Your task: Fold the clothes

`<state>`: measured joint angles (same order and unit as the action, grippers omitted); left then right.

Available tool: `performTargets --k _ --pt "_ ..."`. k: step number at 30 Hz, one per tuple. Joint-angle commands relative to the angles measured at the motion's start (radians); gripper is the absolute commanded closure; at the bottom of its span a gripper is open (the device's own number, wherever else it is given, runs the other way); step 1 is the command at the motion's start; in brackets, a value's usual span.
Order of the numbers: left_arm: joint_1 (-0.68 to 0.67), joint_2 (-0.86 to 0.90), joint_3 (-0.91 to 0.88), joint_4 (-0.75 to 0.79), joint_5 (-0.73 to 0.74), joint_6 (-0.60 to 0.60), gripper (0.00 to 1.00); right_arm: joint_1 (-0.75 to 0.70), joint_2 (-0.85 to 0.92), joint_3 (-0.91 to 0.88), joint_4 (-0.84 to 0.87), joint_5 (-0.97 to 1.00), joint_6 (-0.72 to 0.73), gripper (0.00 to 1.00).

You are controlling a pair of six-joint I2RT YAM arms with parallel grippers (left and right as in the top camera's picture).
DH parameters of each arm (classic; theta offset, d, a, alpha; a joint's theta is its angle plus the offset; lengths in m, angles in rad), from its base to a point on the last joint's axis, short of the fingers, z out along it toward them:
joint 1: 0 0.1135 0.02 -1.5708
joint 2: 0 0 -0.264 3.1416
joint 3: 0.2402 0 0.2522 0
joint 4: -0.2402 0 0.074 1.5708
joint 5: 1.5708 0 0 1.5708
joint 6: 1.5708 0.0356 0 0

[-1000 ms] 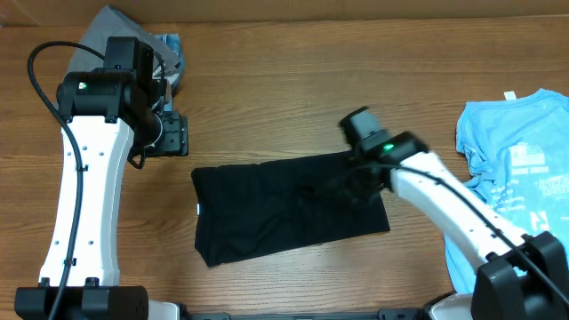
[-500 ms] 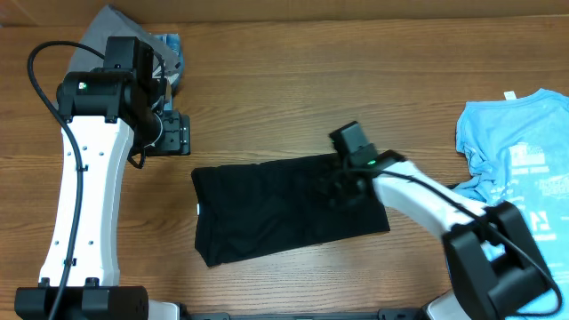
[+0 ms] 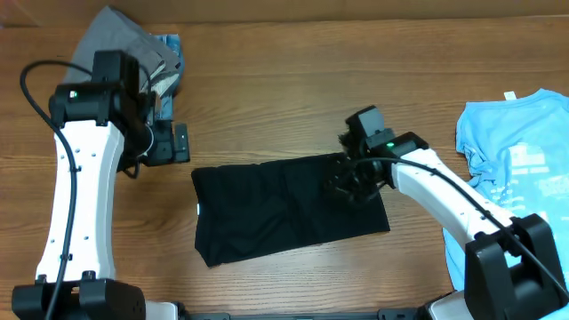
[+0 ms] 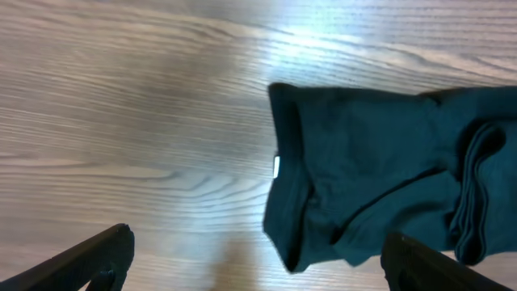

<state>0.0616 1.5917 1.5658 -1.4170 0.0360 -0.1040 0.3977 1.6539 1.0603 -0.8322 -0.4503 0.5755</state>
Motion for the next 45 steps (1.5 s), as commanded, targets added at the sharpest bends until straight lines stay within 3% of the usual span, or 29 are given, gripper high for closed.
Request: performTargets --k 1,4,10,15,19,23,37,45 --pt "0.019 -0.01 -0.154 0.095 0.132 0.023 0.0 -0.012 -0.027 0.021 -0.077 0.08 -0.088 0.81" --pt "0.018 -0.01 -0.329 0.259 0.195 0.023 0.0 -0.012 -0.027 0.02 -0.138 0.146 -0.113 0.79" --pt "0.018 -0.002 -0.559 0.439 0.223 0.023 0.0 -0.012 -0.025 0.018 -0.153 0.182 -0.113 0.76" --pt "0.019 0.028 -0.656 0.546 0.156 0.031 0.0 -0.012 -0.025 0.011 -0.138 0.181 -0.113 0.76" --pt "0.014 0.085 -0.683 0.605 0.246 0.101 0.0 -0.012 -0.025 0.005 -0.128 0.181 -0.113 0.76" --pt "0.004 0.142 -0.692 0.618 0.365 0.19 0.0 -0.012 -0.025 0.005 -0.127 0.181 -0.113 0.76" --pt "-0.057 0.351 -0.719 0.625 0.354 0.248 0.12 -0.012 -0.025 0.005 -0.127 0.208 -0.113 0.76" --pt "-0.13 0.357 -0.719 0.591 0.361 0.263 0.15 -0.012 -0.025 0.005 -0.128 0.208 -0.113 0.76"
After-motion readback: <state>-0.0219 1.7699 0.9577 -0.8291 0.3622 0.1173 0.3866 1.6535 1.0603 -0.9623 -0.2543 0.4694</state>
